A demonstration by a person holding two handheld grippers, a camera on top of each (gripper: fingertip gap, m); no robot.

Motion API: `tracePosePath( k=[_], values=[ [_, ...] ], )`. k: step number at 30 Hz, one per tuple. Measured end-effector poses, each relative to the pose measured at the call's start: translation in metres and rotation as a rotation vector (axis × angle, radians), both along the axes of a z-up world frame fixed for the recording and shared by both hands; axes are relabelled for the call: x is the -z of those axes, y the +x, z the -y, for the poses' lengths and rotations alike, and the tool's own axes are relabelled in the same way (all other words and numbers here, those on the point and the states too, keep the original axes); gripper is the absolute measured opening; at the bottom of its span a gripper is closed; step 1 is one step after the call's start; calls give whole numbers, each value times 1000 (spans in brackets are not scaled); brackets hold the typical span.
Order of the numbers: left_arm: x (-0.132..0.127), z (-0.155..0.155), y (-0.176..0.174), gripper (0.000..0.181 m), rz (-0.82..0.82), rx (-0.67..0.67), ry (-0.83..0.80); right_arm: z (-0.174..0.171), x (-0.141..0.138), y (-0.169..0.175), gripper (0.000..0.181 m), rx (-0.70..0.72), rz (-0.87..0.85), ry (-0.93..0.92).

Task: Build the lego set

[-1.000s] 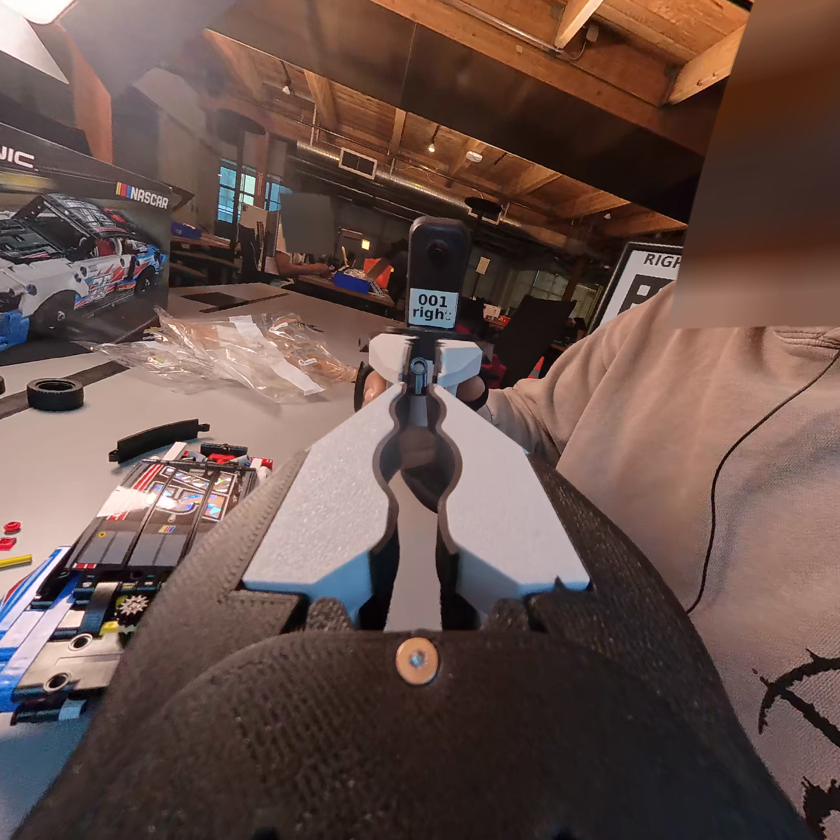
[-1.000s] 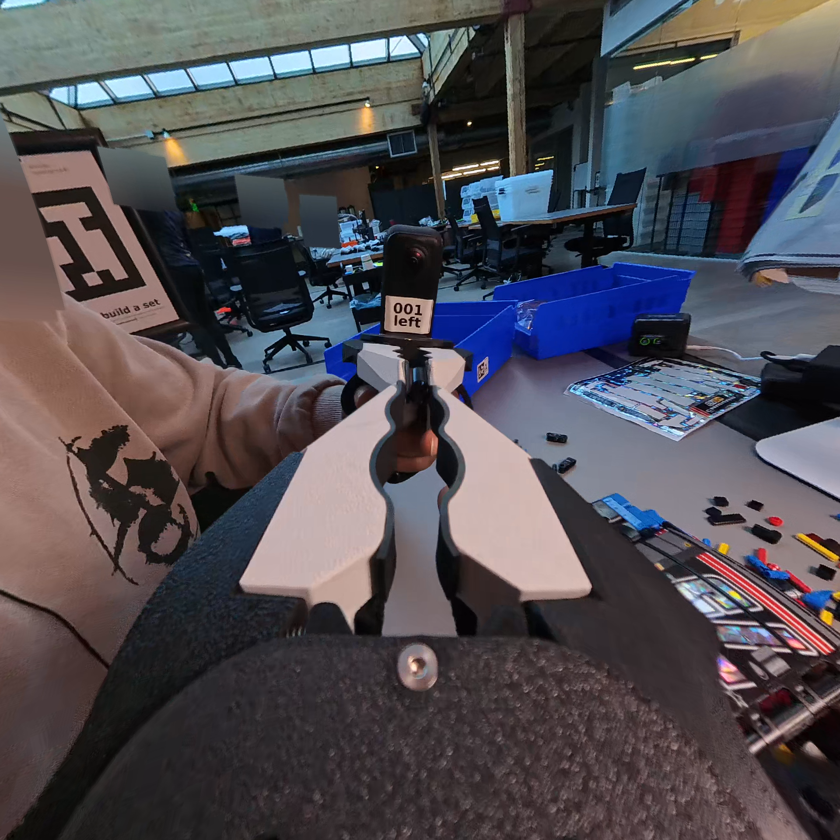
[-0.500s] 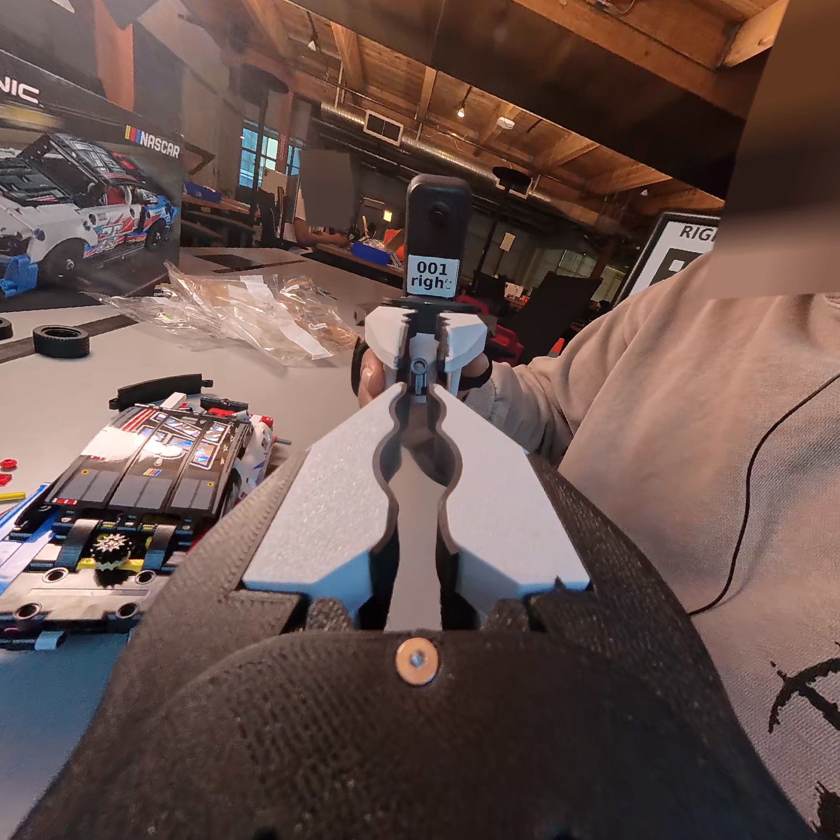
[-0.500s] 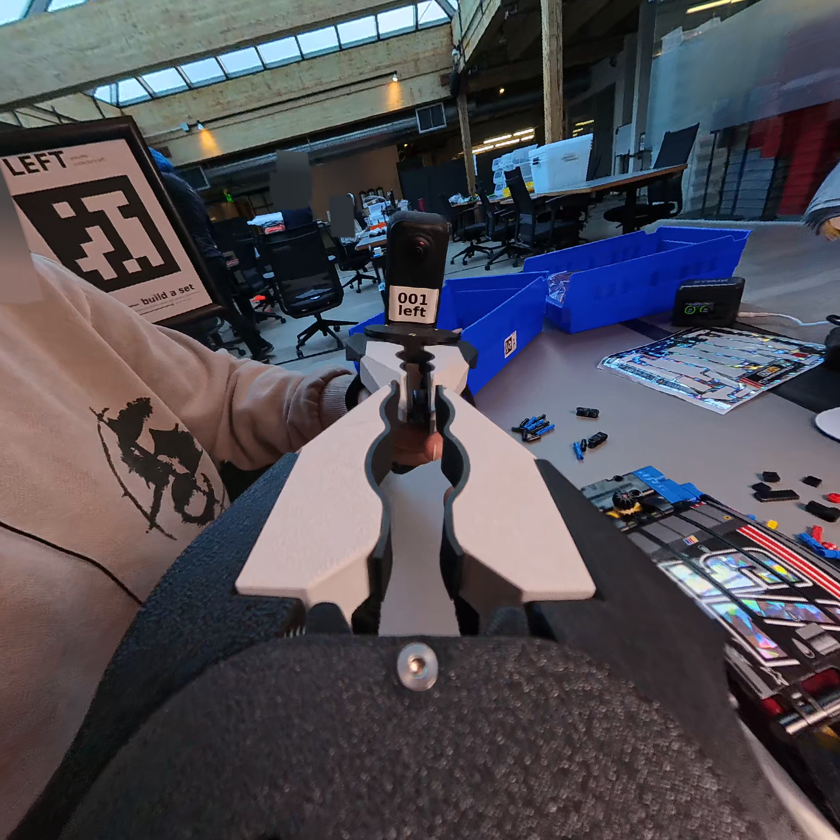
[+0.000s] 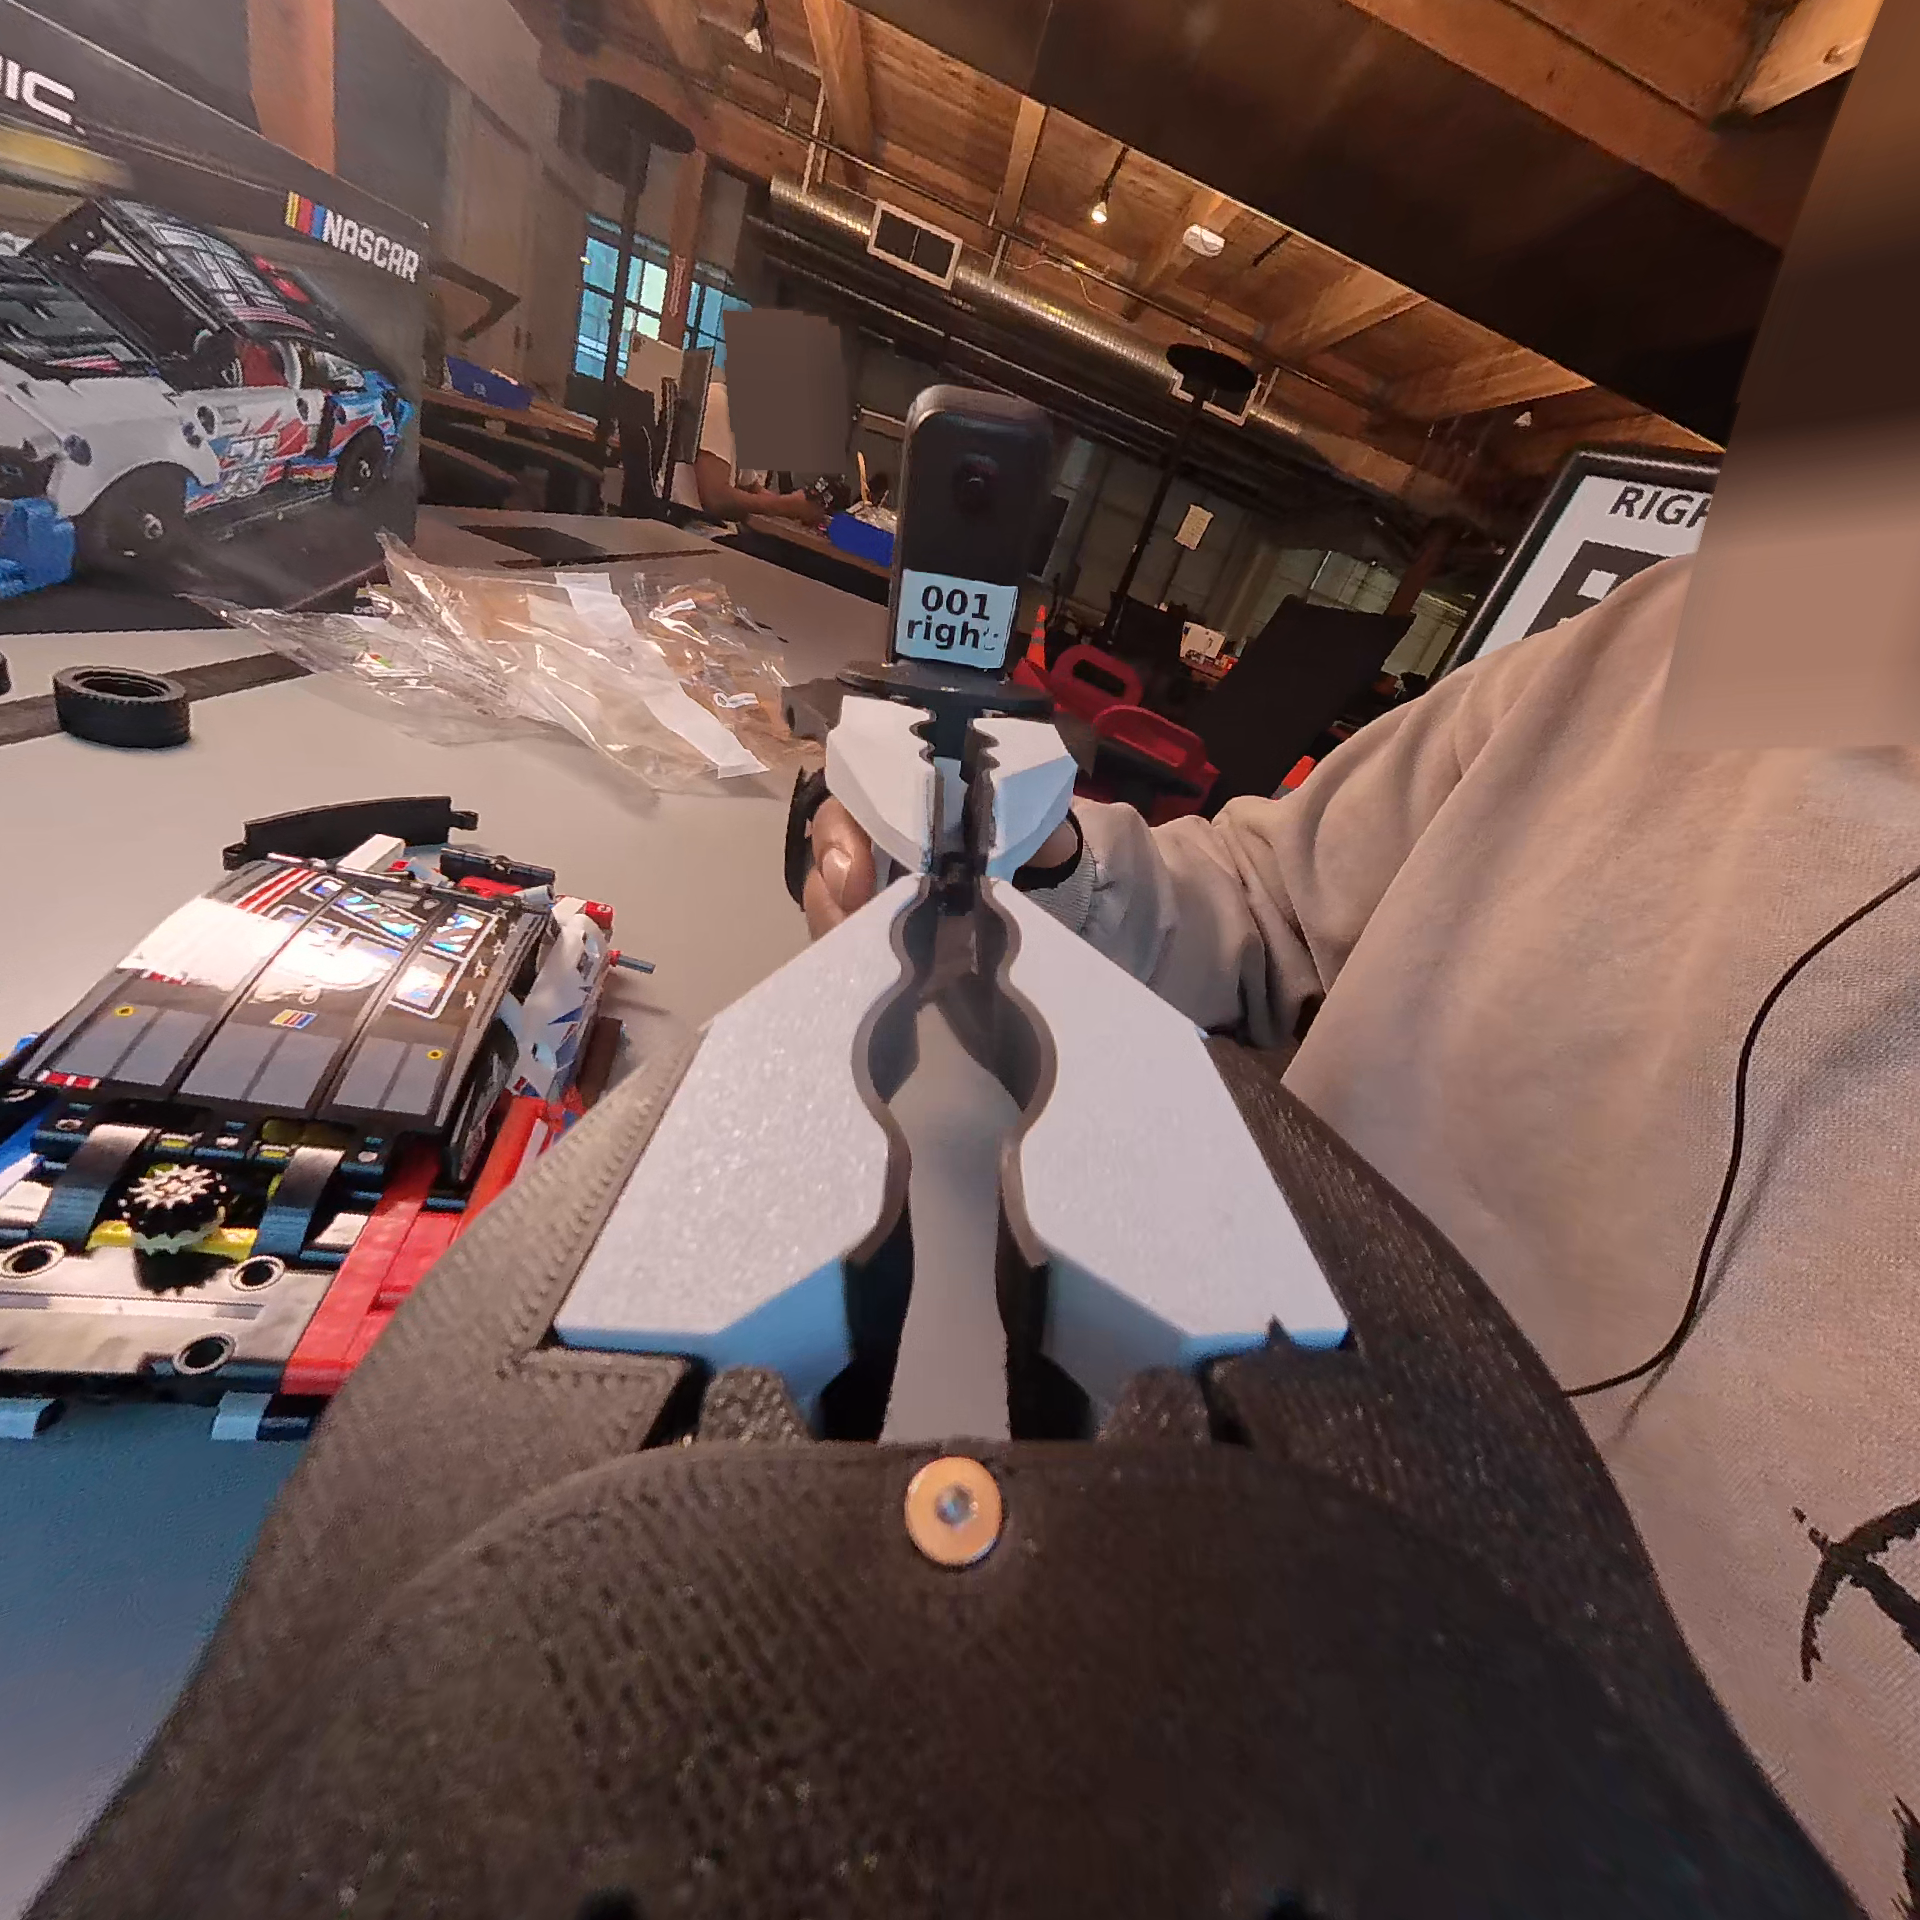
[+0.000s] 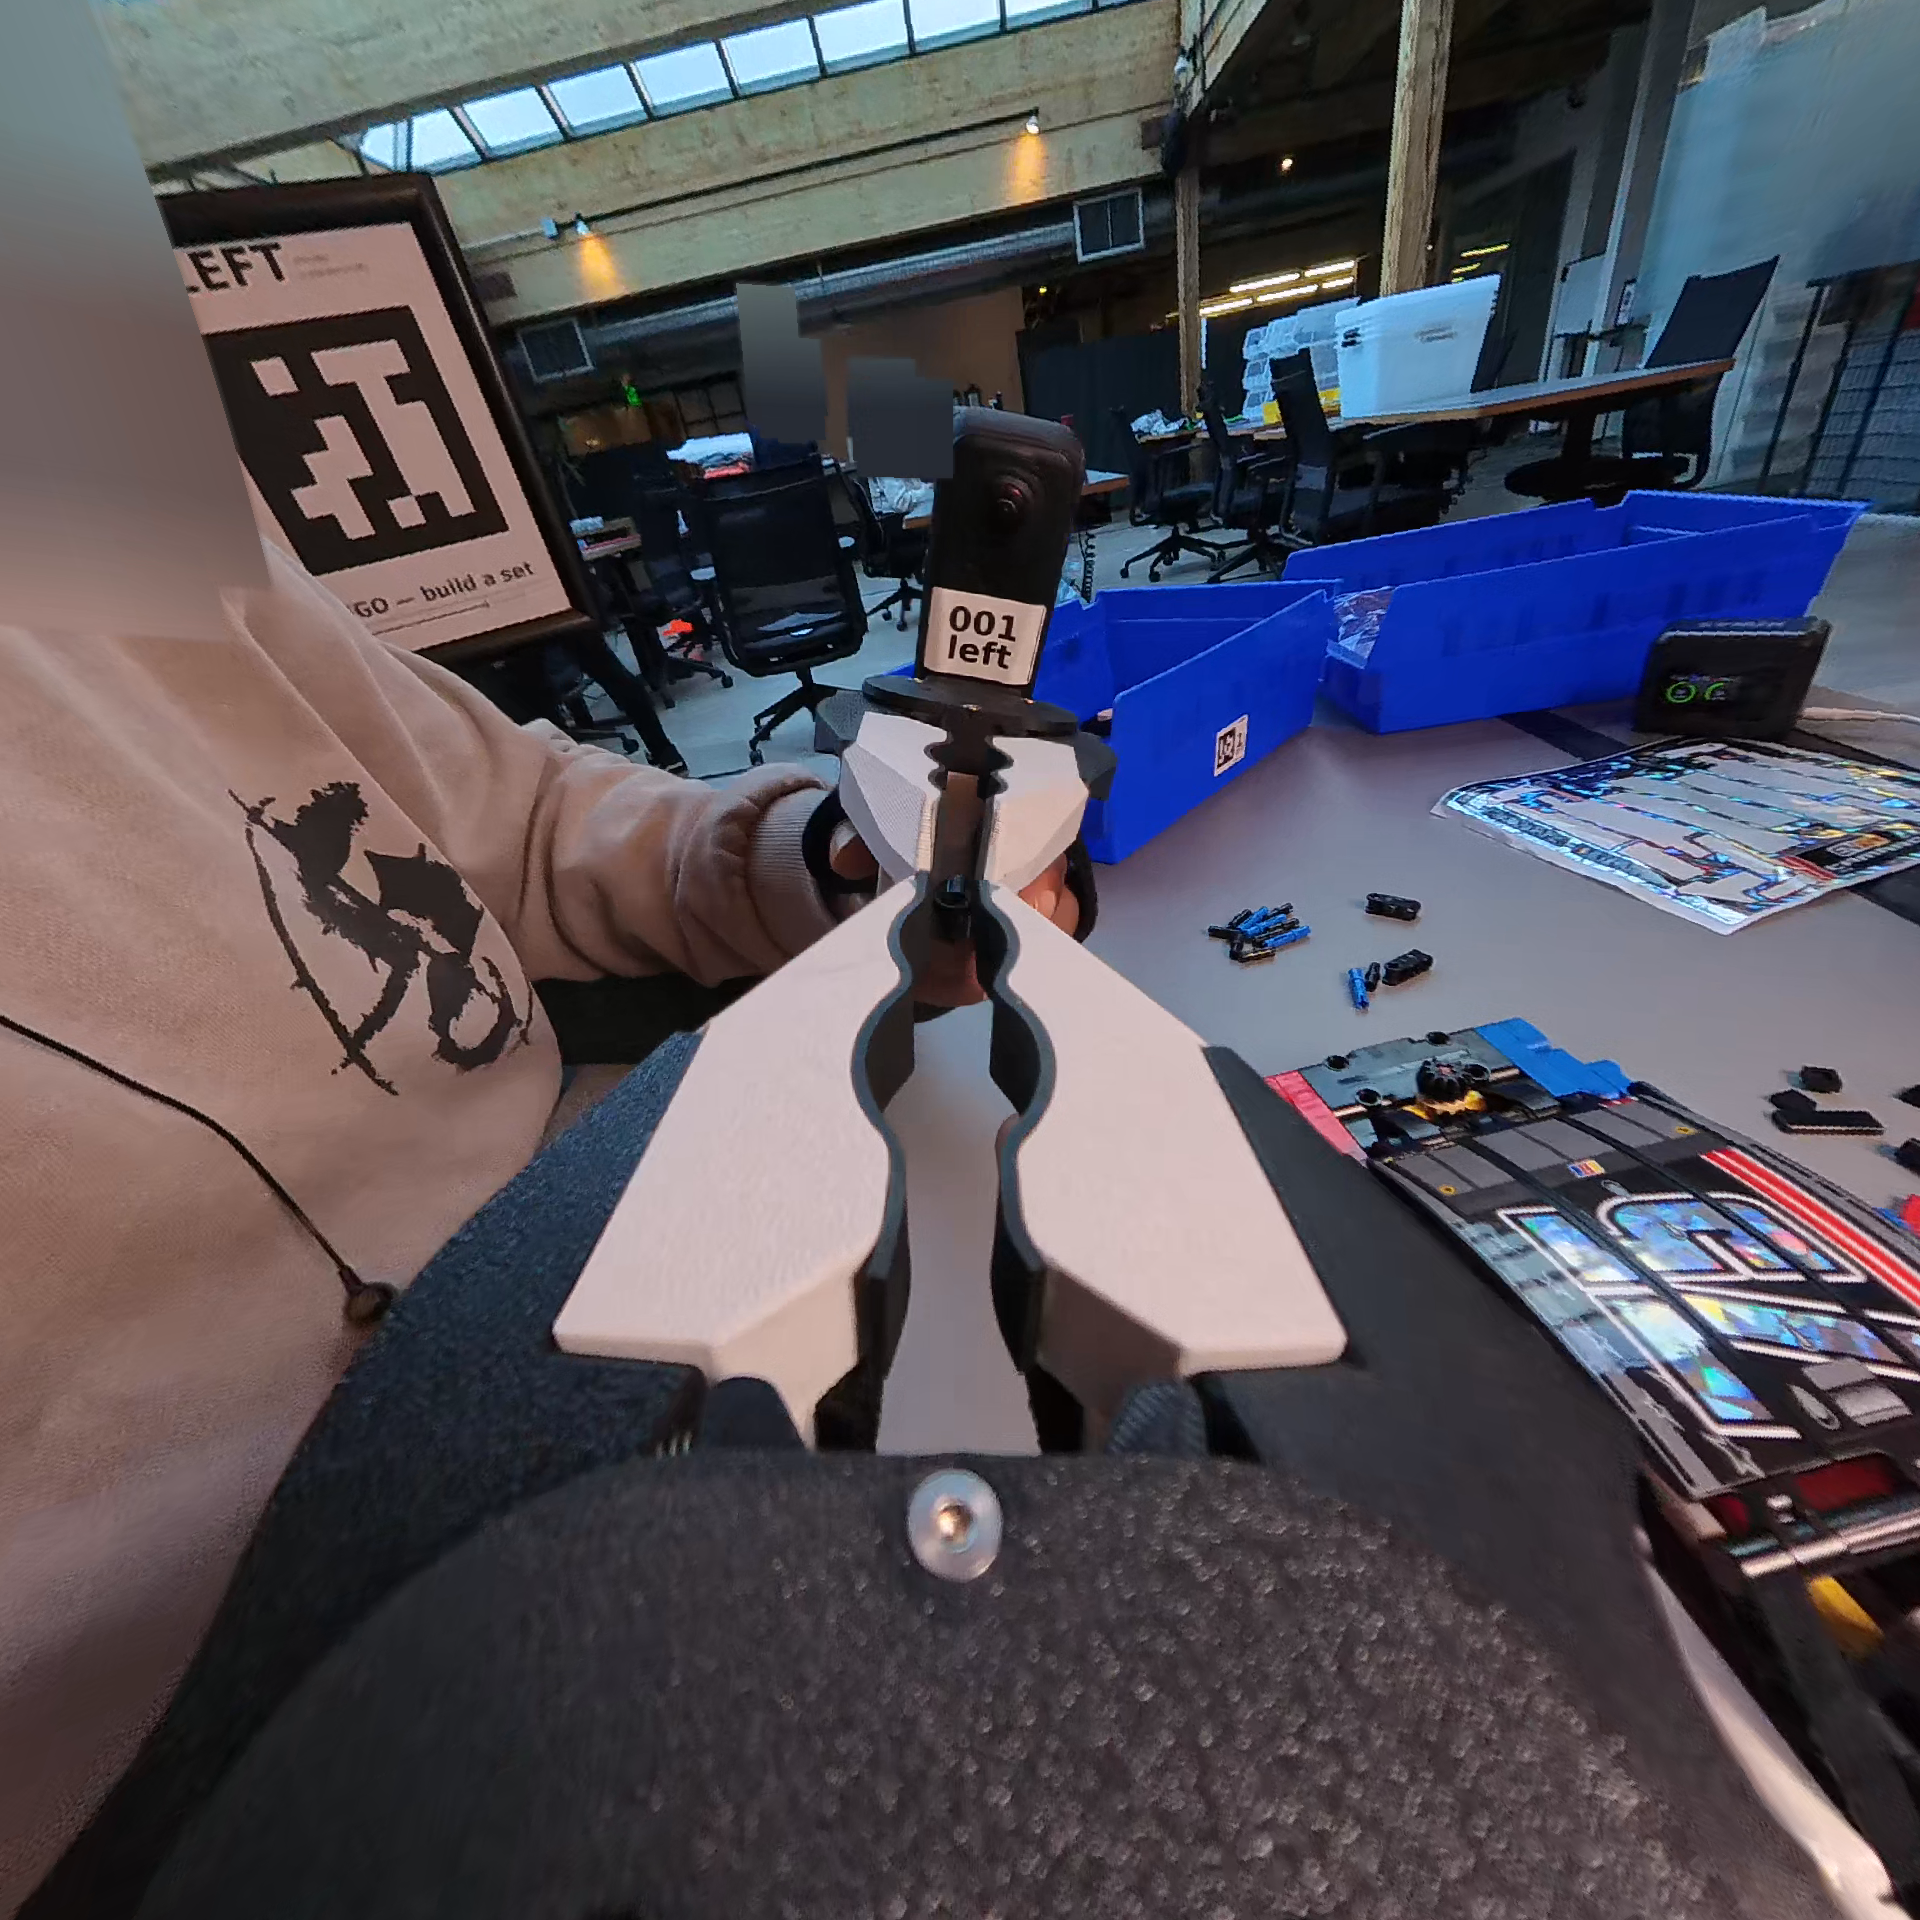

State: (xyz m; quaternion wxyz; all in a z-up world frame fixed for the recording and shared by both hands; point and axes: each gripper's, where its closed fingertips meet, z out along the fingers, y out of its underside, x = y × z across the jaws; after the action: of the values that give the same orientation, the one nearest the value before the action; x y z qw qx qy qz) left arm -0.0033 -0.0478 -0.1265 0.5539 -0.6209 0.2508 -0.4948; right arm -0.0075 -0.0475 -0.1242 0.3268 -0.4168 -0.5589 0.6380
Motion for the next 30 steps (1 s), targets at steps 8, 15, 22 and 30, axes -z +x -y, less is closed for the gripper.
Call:
tracePosePath(
  k=[8, 15, 22, 30],
  values=[
    [12, 2, -2, 4, -26, 29, -41, 4, 23, -5, 5, 57, 53, 235],
    [27, -2, -7, 5, -58, 21, -92, 1, 43, -8, 5, 74, 114, 321],
    [39, -8, -10, 4, -64, -1, -141, 1, 66, -12, 0, 66, 206, 343],
    [46, -7, -10, 5, -114, -5, -135, 2, 67, -13, 14, 64, 209, 316]
  ],
)
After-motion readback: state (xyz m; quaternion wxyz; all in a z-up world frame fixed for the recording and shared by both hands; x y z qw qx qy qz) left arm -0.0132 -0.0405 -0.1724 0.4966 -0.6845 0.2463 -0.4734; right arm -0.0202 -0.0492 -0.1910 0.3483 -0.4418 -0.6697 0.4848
